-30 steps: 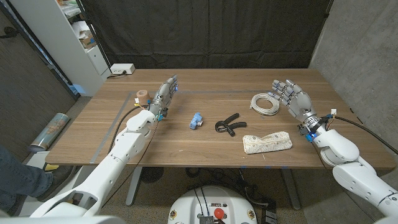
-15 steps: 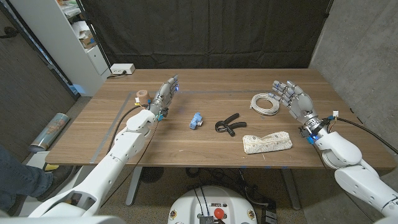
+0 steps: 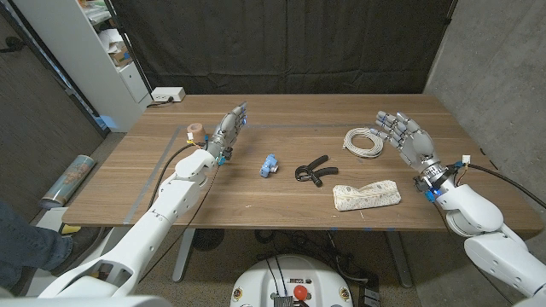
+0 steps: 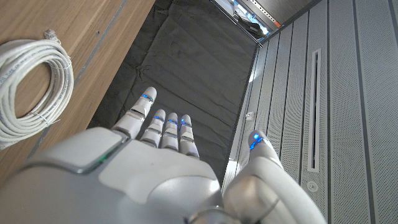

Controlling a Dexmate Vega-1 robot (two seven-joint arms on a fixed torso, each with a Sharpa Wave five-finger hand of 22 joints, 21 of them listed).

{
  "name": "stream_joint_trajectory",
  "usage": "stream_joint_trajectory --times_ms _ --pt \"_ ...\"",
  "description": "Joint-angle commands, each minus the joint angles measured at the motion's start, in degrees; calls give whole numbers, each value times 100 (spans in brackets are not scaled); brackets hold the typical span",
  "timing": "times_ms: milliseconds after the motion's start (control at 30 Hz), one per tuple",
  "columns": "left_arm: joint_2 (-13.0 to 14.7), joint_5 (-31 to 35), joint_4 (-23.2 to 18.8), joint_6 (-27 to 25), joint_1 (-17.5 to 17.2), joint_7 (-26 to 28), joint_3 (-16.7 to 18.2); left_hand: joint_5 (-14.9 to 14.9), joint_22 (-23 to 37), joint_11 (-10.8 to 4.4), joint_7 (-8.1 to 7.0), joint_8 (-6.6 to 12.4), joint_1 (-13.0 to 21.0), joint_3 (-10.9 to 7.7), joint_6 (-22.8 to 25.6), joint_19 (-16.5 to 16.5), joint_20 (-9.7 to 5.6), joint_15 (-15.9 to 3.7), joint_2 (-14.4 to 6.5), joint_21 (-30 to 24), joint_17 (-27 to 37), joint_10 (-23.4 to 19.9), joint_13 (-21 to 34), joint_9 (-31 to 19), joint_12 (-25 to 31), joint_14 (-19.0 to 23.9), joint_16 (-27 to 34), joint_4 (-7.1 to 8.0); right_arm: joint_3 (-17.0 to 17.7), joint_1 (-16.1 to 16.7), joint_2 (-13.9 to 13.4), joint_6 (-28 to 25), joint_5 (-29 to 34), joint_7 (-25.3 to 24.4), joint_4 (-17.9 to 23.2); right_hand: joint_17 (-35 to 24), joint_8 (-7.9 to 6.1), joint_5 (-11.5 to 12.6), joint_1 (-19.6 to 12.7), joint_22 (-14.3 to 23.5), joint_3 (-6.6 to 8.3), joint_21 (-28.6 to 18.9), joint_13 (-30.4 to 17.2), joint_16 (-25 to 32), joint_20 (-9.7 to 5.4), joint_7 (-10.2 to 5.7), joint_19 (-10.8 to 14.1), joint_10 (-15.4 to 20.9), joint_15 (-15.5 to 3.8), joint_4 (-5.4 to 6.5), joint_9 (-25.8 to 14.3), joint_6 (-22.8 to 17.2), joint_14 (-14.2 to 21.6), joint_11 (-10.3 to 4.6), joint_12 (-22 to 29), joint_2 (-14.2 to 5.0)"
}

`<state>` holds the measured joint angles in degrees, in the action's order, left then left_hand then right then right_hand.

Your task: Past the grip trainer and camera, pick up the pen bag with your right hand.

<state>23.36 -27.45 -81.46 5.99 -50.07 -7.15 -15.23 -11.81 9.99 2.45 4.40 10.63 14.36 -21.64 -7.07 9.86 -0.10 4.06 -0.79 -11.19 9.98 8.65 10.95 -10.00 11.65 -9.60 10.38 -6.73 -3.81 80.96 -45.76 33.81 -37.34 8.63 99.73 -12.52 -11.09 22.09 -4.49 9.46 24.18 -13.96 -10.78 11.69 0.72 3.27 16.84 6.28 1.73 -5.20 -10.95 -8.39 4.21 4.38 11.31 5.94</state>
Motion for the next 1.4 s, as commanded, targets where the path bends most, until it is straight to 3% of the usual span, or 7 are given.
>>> stream_joint_trajectory --times_ms 33,533,933,1067,1400 --pt "-2 13 -47 -15 12 27 -26 -2 19 1 -4 13 23 -5 -18 213 66 7 -29 12 31 41 7 -24 18 -113 24 -32 94 207 84 166 77 -2 50 8 -44 42 -31 28 -5 15 -34 40 -1 -32 53 46 2 0 -5 -8 42 -35 28 -20" --pt "28 44 -86 -59 63 60 -40 7 19 -5 -5 13 34 -4 -18 227 68 7 -34 14 32 57 7 -24 14 -130 19 -43 224 321 89 228 759 -326 124 25 -48 62 -98 28 9 54 -35 37 -1 -67 71 54 -42 -36 -5 -26 56 -53 25 -41" --pt "22 63 -101 -112 110 89 -69 11 20 -7 -6 13 41 -4 -17 231 73 5 -37 13 32 60 7 -25 14 -128 22 -49 310 360 56 407 1033 -272 45 37 -66 88 -172 27 40 64 -35 55 -22 -120 152 109 -87 -66 -6 -78 122 -78 39 -94" --pt "-19 80 -99 -25 118 91 -91 14 20 0 -7 12 46 -3 -18 232 75 12 -39 12 32 57 7 -25 16 -129 23 -54 324 361 86 488 1088 -270 8 44 -76 102 -196 27 38 67 -34 71 -46 -225 213 147 -139 -86 -7 -115 180 -130 48 -85" --pt "-11 138 -142 -153 160 123 -183 18 20 -6 -8 13 51 -2 -16 232 73 5 -41 11 32 61 7 -25 16 -131 23 -59 431 528 119 534 1432 -418 24 52 -80 126 -233 26 38 74 -34 94 -87 -269 304 207 -210 -117 -9 -142 268 -193 59 -71"
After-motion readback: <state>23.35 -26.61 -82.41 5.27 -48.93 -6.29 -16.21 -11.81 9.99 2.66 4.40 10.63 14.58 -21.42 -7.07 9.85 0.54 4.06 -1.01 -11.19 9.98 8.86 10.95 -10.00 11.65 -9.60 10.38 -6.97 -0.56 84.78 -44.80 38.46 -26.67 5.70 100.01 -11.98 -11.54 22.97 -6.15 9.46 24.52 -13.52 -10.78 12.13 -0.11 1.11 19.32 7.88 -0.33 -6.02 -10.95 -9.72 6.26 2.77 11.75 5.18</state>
